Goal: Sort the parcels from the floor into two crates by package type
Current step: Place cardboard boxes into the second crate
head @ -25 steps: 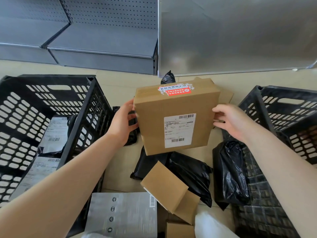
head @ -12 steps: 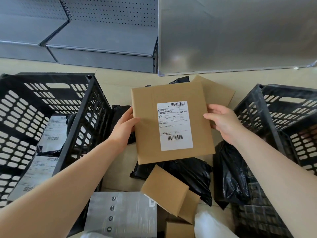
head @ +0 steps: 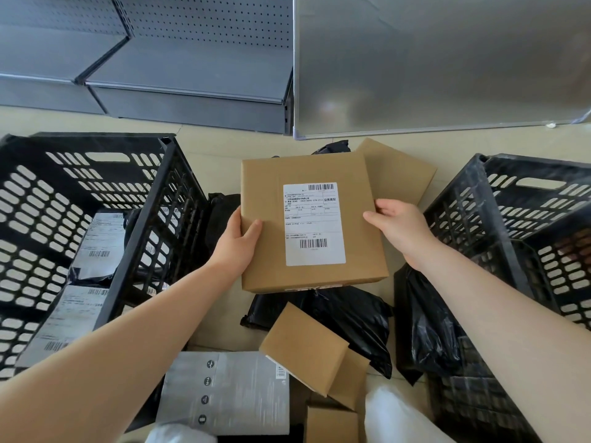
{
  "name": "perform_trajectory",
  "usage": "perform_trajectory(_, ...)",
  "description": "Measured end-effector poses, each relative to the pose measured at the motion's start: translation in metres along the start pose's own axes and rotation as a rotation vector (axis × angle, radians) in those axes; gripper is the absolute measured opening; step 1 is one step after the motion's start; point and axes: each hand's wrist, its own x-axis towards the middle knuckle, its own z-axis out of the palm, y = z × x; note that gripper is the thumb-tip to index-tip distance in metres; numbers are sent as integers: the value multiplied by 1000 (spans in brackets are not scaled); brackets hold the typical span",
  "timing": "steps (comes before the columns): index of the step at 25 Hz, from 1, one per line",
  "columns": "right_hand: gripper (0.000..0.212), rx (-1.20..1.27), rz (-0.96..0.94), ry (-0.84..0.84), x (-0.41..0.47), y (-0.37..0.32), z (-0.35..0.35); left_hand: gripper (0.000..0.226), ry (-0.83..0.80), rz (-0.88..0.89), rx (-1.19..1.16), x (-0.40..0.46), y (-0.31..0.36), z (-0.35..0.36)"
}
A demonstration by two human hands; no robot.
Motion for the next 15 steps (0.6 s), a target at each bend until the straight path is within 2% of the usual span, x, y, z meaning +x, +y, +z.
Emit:
perform_trajectory(4, 68, 192, 32, -64, 0, 0, -4, 46, 56, -30, -68, -1, 7, 10)
perform_trajectory(9, 102, 181, 128, -119, -7, 4, -21, 36, 78, 13, -63, -4, 32, 14)
perform_trajectory(11, 91, 236, 172, -98, -8, 0, -38, 42, 63, 28, -69, -8, 50, 19)
perform_trajectory(13, 61, 287, 165, -76, -11, -7, -60, 49, 10, 42, -95, -13, 71, 28)
perform_trajectory(15, 44, 329, 141, -38, -13, -12, -86, 48, -71, 57, -136, -16, 93, 41)
